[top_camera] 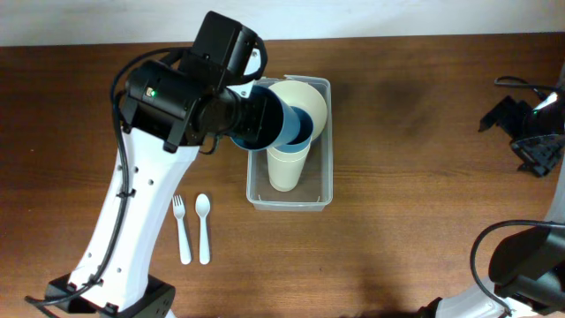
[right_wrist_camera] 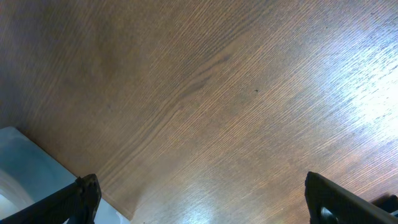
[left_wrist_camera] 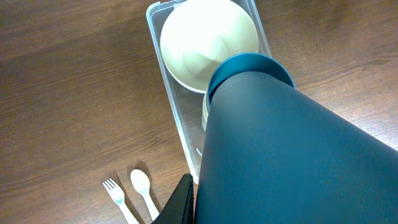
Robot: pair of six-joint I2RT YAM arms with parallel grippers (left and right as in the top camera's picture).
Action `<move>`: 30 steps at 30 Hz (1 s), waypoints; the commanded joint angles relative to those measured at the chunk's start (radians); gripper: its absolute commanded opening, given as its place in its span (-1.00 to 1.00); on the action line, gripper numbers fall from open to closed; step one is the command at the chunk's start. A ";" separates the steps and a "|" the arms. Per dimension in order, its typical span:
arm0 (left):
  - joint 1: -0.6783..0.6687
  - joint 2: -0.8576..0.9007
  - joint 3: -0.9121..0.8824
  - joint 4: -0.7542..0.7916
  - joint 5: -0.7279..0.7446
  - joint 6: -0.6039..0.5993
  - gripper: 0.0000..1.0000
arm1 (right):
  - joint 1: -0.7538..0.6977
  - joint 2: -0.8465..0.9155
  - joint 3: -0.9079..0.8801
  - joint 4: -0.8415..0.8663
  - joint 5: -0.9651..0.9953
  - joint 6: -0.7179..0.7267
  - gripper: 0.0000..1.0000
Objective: Pack container
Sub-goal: 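Lift the blue cup with the left gripper over the container's cups, then lower the blue cup into the nested cups and release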
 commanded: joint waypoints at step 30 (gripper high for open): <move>-0.004 0.050 0.022 -0.017 -0.015 0.014 -0.95 | -0.003 -0.022 0.014 0.000 0.005 -0.006 0.98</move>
